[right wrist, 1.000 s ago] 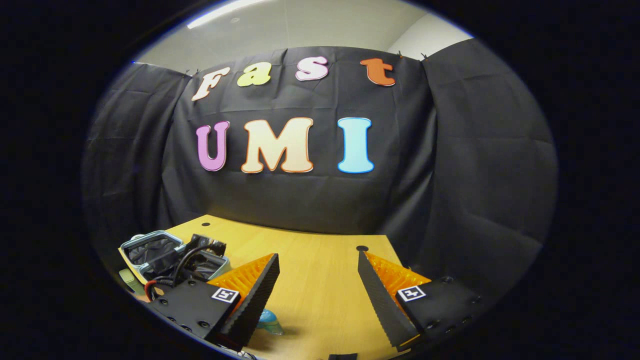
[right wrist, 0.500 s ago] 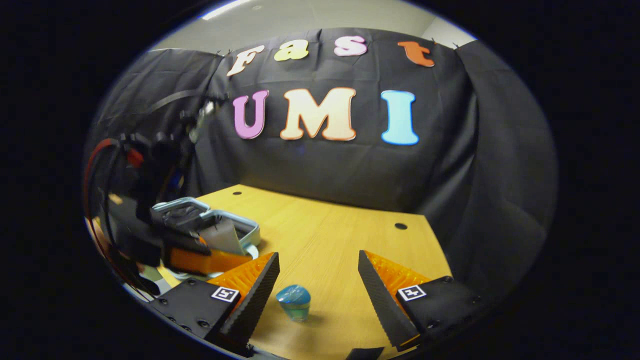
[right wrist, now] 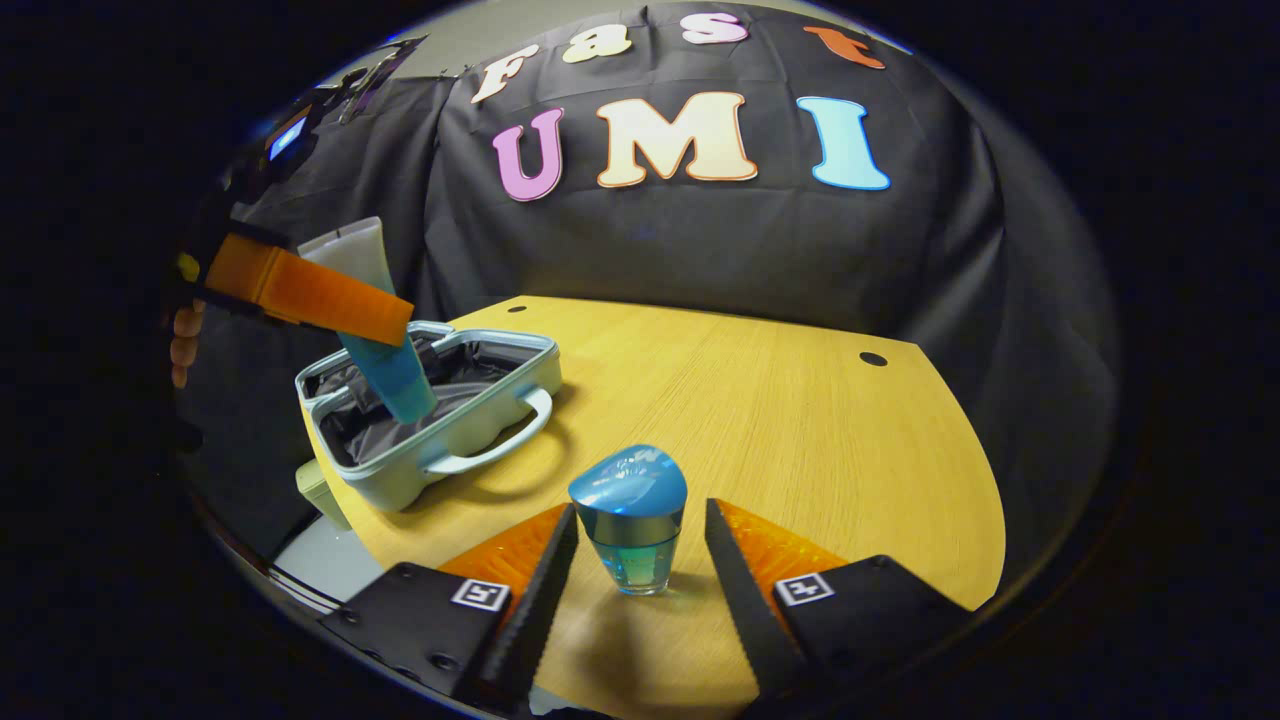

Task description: First open the suitcase, pack the skin care products into it, and then close the suitcase.

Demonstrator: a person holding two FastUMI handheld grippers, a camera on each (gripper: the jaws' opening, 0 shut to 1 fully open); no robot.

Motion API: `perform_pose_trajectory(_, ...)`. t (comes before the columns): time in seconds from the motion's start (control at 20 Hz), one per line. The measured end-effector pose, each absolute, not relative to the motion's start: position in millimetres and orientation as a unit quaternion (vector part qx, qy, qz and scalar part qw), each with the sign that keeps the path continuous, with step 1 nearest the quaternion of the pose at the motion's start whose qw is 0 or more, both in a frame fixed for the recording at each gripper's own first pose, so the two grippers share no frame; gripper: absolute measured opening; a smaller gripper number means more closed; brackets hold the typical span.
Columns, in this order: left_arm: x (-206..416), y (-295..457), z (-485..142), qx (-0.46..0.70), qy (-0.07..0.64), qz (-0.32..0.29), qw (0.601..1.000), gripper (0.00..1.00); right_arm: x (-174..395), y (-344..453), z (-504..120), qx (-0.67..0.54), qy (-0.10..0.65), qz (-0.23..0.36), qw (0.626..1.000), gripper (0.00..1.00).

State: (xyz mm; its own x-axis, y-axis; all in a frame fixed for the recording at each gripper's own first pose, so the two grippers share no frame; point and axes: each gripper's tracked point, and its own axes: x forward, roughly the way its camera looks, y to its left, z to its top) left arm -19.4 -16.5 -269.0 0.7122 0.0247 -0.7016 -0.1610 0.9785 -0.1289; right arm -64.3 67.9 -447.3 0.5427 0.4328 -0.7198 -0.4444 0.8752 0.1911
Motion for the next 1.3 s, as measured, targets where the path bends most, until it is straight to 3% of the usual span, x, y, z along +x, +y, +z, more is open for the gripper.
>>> perform_pose_trajectory(0.1, -34.5, -8.6, -273.1, -0.091, 0.387, 0.069, 0.915, 0.2, -61.2, 69.5, -449.6, -0.01, 0.405, 0.255, 0.878, 0.55)
perform_pose_trajectory(0.25, -52.1, 10.6, -277.7, -0.078, 0.406, 0.097, 0.905, 0.2, -59.1, 77.3, -447.2, 0.013, 0.421, 0.264, 0.868, 0.48)
perform_pose_trajectory(0.5, -68.8, 66.0, -301.2, -0.057, 0.464, 0.119, 0.876, 0.2, -41.5, 102.4, -408.5, 0.025, 0.416, 0.278, 0.866, 0.53)
perform_pose_trajectory(0.6, -73.0, 90.0, -318.4, -0.045, 0.496, 0.124, 0.858, 0.2, -33.0, 122.0, -384.4, 0.041, 0.411, 0.285, 0.865, 0.48)
perform_pose_trajectory(0.8, -68.1, 118.8, -355.6, -0.061, 0.539, 0.114, 0.832, 0.2, -29.9, 181.9, -351.2, 0.073, 0.421, 0.329, 0.842, 0.48)
perform_pose_trajectory(1.05, -63.4, 135.4, -387.9, -0.088, 0.569, 0.079, 0.814, 0.21, -50.9, 252.3, -351.2, 0.133, 0.474, 0.347, 0.798, 0.51)
perform_pose_trajectory(1.3, -40.9, 154.6, -398.9, -0.099, 0.546, 0.043, 0.831, 0.24, -62.0, 299.6, -374.6, 0.118, 0.518, 0.343, 0.774, 0.51)
